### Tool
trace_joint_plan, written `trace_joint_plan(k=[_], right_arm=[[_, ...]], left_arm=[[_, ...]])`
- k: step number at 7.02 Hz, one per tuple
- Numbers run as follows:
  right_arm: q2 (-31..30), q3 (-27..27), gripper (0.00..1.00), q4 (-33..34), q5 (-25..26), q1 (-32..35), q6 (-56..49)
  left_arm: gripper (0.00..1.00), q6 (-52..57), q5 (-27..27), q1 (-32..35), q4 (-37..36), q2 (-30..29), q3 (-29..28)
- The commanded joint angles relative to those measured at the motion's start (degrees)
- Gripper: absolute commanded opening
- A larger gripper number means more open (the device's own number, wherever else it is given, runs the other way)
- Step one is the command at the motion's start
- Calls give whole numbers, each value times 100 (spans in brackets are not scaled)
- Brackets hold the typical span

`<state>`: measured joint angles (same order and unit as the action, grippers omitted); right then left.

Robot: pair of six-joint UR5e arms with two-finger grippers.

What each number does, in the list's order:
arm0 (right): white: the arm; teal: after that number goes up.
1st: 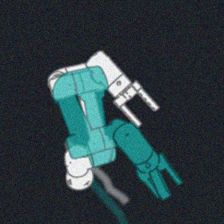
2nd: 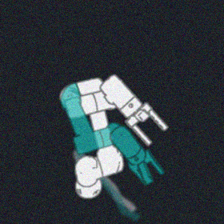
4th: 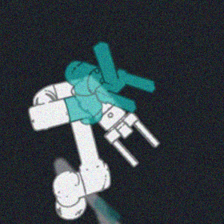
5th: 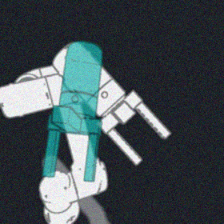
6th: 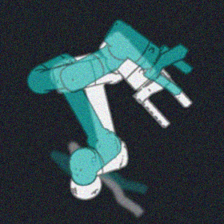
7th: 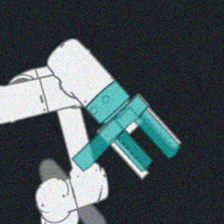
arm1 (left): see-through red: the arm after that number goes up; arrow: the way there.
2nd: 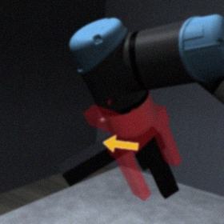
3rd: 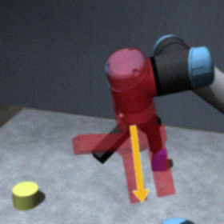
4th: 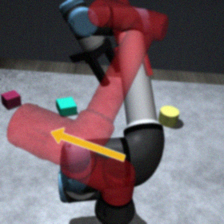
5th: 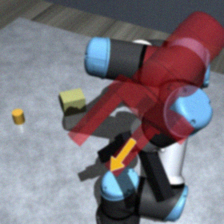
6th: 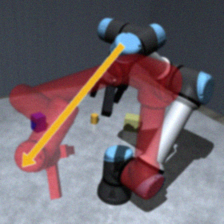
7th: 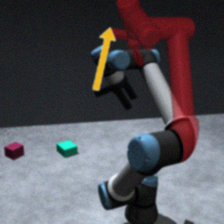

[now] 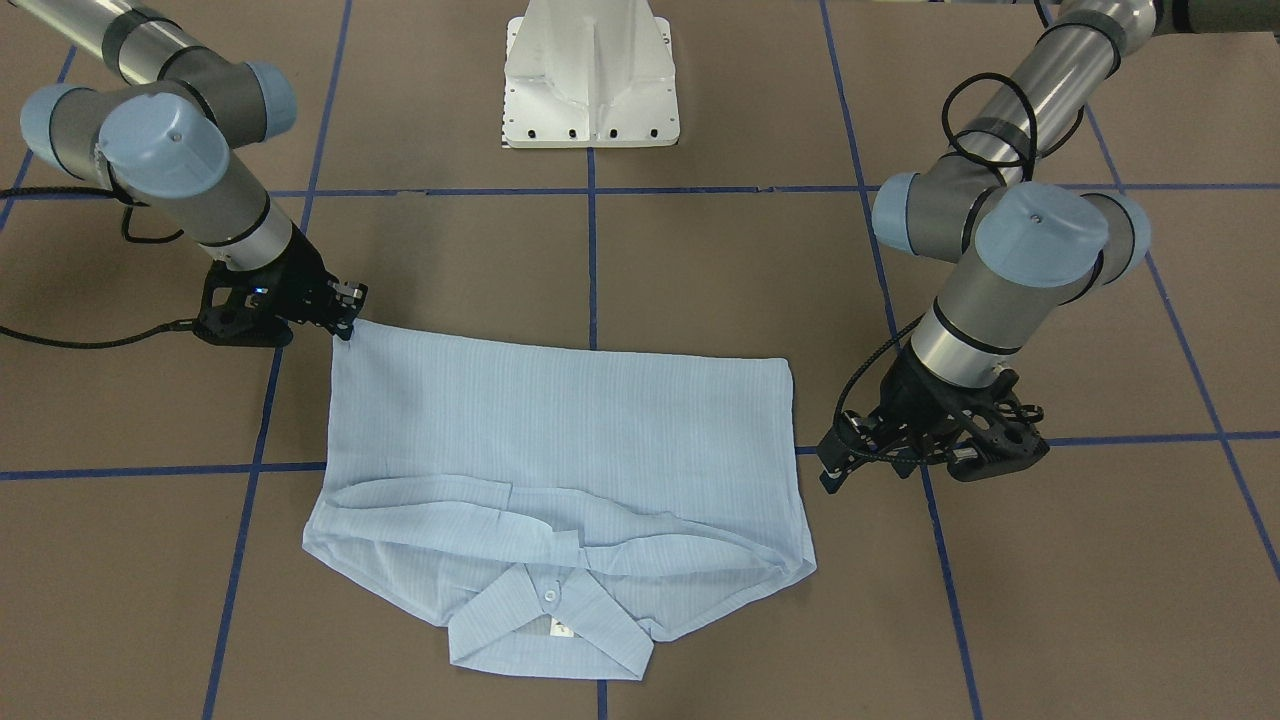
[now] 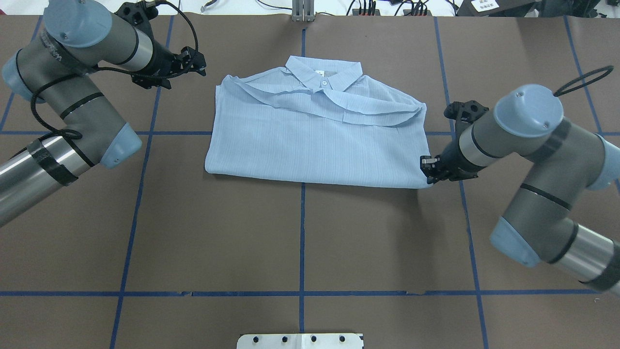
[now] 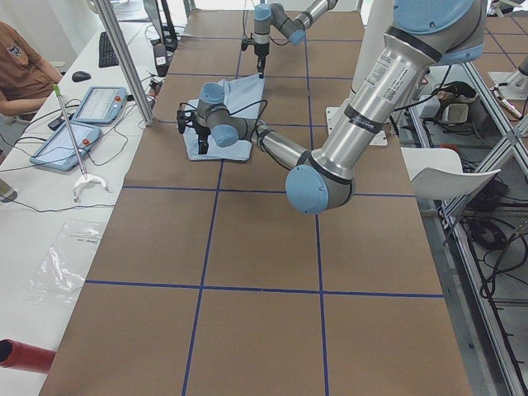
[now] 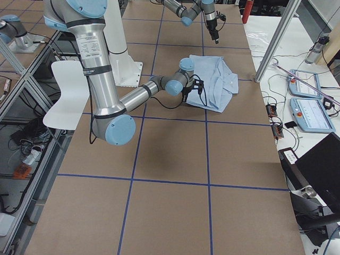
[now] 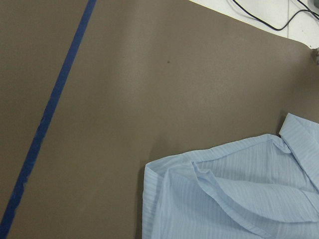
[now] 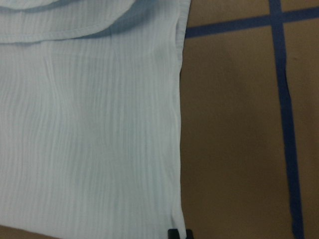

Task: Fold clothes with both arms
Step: 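Drag the shirt toward the robot with the right gripper while the left gripper lowers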

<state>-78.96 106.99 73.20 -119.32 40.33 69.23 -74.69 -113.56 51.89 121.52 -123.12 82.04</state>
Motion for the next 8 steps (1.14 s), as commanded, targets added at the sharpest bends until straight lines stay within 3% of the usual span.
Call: trace_joint_plan(k=[1, 3, 5, 6, 7, 8], right_arm=[[-1352, 1520, 0, 9, -3, -549, 3], [-2103, 2376, 0, 10, 23, -1584, 21], [-2456, 2800, 0, 10, 23, -2719, 100], [-2449, 2793, 23, 10, 32, -3011, 109], [-2362, 2767, 99, 10, 32, -3083, 135], [-2169, 2758, 100, 10, 284, -2954, 135]], left_arm=[[98, -45, 9, -12, -338, 86, 452], [98, -45, 18, -91, -339, 130, 497], [98, -45, 44, -162, -339, 157, 506], [99, -45, 44, -170, -330, 209, 523], [99, -45, 44, -284, -330, 201, 550], [99, -63, 36, -520, -339, 201, 680]])
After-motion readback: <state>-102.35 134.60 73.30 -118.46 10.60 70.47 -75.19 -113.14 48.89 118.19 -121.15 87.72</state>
